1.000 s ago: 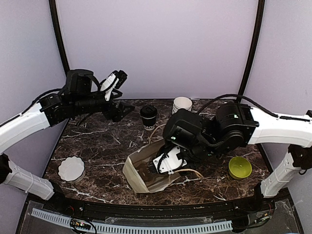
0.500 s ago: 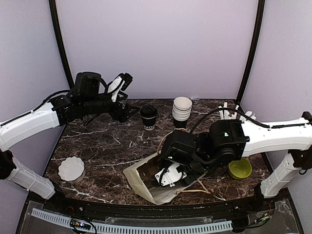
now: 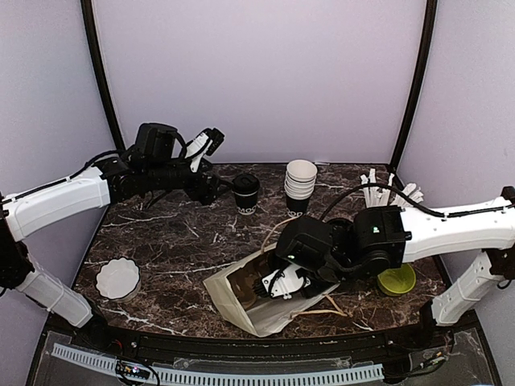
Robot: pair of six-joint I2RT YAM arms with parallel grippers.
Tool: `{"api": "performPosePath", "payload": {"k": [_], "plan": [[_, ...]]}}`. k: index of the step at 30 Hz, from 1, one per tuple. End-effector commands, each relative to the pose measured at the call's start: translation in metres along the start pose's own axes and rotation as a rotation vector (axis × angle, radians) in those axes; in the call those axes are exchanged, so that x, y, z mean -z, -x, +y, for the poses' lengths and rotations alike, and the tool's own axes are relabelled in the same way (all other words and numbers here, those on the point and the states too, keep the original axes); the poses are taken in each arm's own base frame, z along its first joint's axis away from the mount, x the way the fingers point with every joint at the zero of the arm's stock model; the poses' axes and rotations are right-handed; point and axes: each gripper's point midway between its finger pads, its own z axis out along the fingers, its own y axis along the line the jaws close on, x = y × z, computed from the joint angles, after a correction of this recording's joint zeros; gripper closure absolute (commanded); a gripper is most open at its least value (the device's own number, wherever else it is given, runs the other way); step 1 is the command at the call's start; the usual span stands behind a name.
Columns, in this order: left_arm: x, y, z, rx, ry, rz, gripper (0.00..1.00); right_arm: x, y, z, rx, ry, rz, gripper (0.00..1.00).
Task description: Pack the takeout coffee
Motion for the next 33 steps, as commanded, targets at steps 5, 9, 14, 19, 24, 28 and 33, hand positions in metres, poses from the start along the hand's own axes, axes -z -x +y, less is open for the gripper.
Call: {"api": "performPosePath", "payload": {"k": [5, 9, 14, 19, 24, 28, 33], "plan": [[-0.002, 0.007, 0.000, 0.010, -0.023, -0.005, 0.13, 0.001, 0.006, -0.016, -0.044, -0.047, -0.071, 0.53], [-0.003, 0.005, -0.002, 0.009, -0.036, 0.001, 0.13, 0.000, 0.012, -0.010, -0.028, -0.008, -0.104, 0.54], [-0.003, 0.002, -0.003, 0.011, -0.043, 0.003, 0.13, -0.002, 0.015, -0.009, -0.038, 0.015, -0.115, 0.54], [-0.003, 0.000, -0.005, 0.010, -0.051, 0.005, 0.13, -0.005, 0.016, -0.008, -0.045, 0.029, -0.123, 0.54], [-0.004, 0.000, -0.004, 0.009, -0.049, 0.007, 0.13, -0.009, 0.017, -0.009, -0.051, 0.033, -0.129, 0.53], [-0.006, -0.001, -0.005, 0.011, -0.053, 0.010, 0.13, -0.013, 0.017, -0.011, -0.058, 0.037, -0.126, 0.53], [-0.007, -0.002, -0.005, 0.012, -0.056, 0.011, 0.13, -0.020, 0.013, -0.012, -0.070, 0.044, -0.110, 0.53]]}}
